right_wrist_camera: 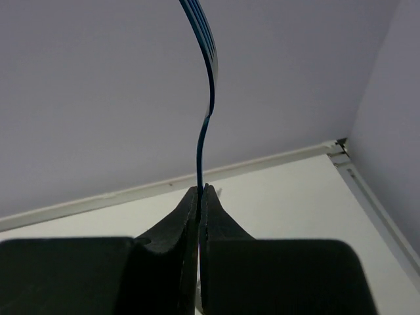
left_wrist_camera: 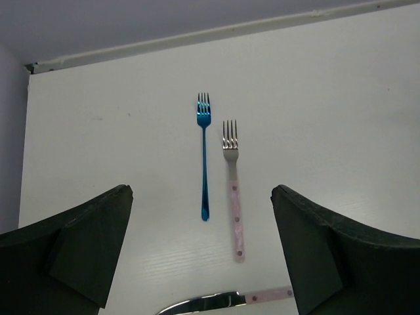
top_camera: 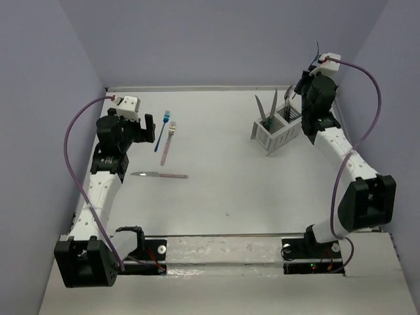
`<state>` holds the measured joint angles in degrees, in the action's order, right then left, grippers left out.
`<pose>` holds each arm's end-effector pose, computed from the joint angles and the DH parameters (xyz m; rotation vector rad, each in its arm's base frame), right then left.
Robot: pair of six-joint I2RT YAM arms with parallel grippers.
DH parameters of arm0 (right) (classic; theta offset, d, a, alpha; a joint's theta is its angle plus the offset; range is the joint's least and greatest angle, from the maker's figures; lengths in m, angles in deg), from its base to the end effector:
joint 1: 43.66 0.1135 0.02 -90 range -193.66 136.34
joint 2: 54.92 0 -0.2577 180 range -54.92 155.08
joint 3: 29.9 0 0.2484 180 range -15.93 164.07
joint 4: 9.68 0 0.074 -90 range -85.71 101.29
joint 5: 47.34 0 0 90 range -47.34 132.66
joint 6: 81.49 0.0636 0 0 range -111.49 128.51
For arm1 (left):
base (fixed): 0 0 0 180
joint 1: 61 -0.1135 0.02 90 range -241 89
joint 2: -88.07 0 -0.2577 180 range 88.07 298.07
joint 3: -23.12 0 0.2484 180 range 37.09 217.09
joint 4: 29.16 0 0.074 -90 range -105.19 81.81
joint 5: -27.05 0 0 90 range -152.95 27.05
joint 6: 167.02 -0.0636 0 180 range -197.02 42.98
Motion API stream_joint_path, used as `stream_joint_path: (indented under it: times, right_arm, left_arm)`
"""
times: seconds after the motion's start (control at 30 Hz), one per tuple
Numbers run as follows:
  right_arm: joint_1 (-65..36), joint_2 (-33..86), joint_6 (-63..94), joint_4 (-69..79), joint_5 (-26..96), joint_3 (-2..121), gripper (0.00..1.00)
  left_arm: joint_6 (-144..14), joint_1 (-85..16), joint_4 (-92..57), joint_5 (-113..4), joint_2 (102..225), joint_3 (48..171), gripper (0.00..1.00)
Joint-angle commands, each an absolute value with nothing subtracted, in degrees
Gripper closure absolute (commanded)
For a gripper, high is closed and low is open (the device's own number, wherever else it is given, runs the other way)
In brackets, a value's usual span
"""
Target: Sort the eating utensils into containers
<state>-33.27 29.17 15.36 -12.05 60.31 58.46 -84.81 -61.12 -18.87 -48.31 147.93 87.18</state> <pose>0.3722 0.0486 0.4039 0.2063 1.4458 0.0213 0.2731 -0.0155 0.3402 0.3030 1.6472 -0.1101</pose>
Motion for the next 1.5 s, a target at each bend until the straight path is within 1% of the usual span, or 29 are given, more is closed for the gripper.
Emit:
stream_joint_path:
  times: [0.0, 0.1, 0.23, 0.5, 0.6, 0.63, 0.67, 0.7, 0.73, 0.8, 0.87, 0.9, 0.97, 1.03, 1.07, 1.1, 1.13, 1.17, 1.2, 1.23, 1.3, 1.33, 1.43, 1.47]
  right_arm:
    - [-34.3, 34.0, 9.5, -19.2, 66.4, 53.6, 1.00]
    - [-34.3, 37.4, 7.6, -23.7, 67.7, 52.2, 1.00]
    - [-35.0, 40.6, 6.2, -28.7, 72.4, 49.6, 1.00]
    - [-35.6, 45.6, 8.3, -28.5, 68.2, 46.7, 1.00]
    - [-35.6, 45.5, 11.1, -27.1, 68.3, 45.6, 1.00]
    - [-35.6, 45.1, 11.7, -26.9, 68.6, 45.2, 0.92]
    - [-35.6, 44.5, 12.7, -26.8, 68.7, 44.3, 0.71]
    - [-35.6, 43.8, 13.1, -26.7, 68.7, 43.9, 0.63]
    - [-35.6, 42.9, 13.4, -26.7, 68.6, 43.4, 0.58]
    - [-35.6, 39.8, 14.3, -26.3, 68.5, 42.7, 0.51]
    - [-35.6, 36.4, 14.7, -25.2, 68.1, 42.7, 0.48]
    - [-35.6, 35.2, 14.7, -24.1, 67.9, 43.0, 0.47]
    - [-35.6, 32.1, 14.7, -22.4, 67.4, 44.0, 0.47]
    - [-35.6, 30.3, 14.5, -20.0, 66.6, 45.5, 0.47]
    - [-35.6, 29.6, 14.7, -17.0, 66.3, 47.2, 0.47]
    - [-35.6, 27.8, 14.9, -15.5, 65.3, 48.0, 0.47]
    - [-35.6, 26.7, 15.3, -13.4, 64.7, 48.8, 0.47]
    - [-35.6, 25.7, 16.2, -12.7, 63.9, 49.0, 0.47]
    - [-35.6, 23.4, 16.8, -11.5, 61.8, 49.0, 0.47]
    - [-35.6, 22.3, 17.3, -11.2, 60.4, 48.9, 0.47]
    - [-35.6, 20.2, 18.9, -10.5, 57.7, 48.4, 0.47]
    - [-35.6, 18.7, 19.5, -10.0, 55.8, 48.3, 0.48]
    - [-35.1, 16.5, 21.8, -6.5, 52.3, 48.1, 0.48]
    - [-35.0, 16.2, 22.2, -6.2, 51.4, 47.9, 0.48]
  left_arm:
    - [-88.1, -61.3, -22.3, -50.1, 147.4, 85.6, 0.01]
    - [-88.8, -61.3, -23.5, -50.6, 147.0, 84.0, 0.01]
    - [-89.2, -61.3, -23.9, -51.2, 147.3, 82.9, 0.01]
    - [-89.8, -61.4, -24.8, -51.2, 148.9, 81.9, 0.01]
    - [-89.8, -61.4, -24.7, -51.2, 148.9, 81.9, 0.01]
    - [-89.9, -61.4, -24.7, -51.2, 149.0, 82.0, 0.01]
    - [-90.0, -61.4, -24.7, -51.2, 148.9, 82.0, 0.01]
    - [-90.0, -61.4, -24.7, -50.9, 149.0, 82.0, 0.01]
    - [-90.1, -61.4, -24.6, -50.8, 149.1, 82.1, 0.01]
    - [-90.3, -61.4, -24.2, -50.5, 149.7, 82.4, 0.01]
    - [-90.6, -61.4, -23.5, -50.3, 150.9, 83.0, 0.01]
    - [-91.0, -61.4, -23.2, -50.4, 151.5, 83.8, 0.01]
    - [-91.7, -61.3, -22.0, -50.8, 153.1, 84.7, 0.05]
    - [-93.4, -61.3, -20.7, -51.5, 156.8, 86.4, 0.11]
    - [-94.1, -60.9, -19.8, -52.0, 158.5, 89.1, 0.18]
    - [-94.9, -59.3, -17.7, -52.9, 162.6, 90.6, 0.23]
    - [-96.2, -58.9, -16.3, -53.3, 164.6, 94.3, 0.33]
    - [-96.8, -57.9, -15.4, -53.8, 167.1, 96.4, 0.38]
    - [-97.2, -57.5, -12.2, -54.9, 172.0, 98.4, 0.41]
    - [-97.8, -57.0, -10.8, -55.3, 174.5, 102.7, 0.46]
    - [-97.8, -56.4, -8.4, -55.2, 179.5, 107.0, 0.47]
    - [-97.8, -56.1, -6.1, -54.8, 184.1, 109.2, 0.47]
    - [-97.3, -56.1, -3.2, -54.5, 191.9, 117.9, 0.52]
    - [-97.1, -56.1, -2.7, -54.9, 193.6, 119.3, 0.56]
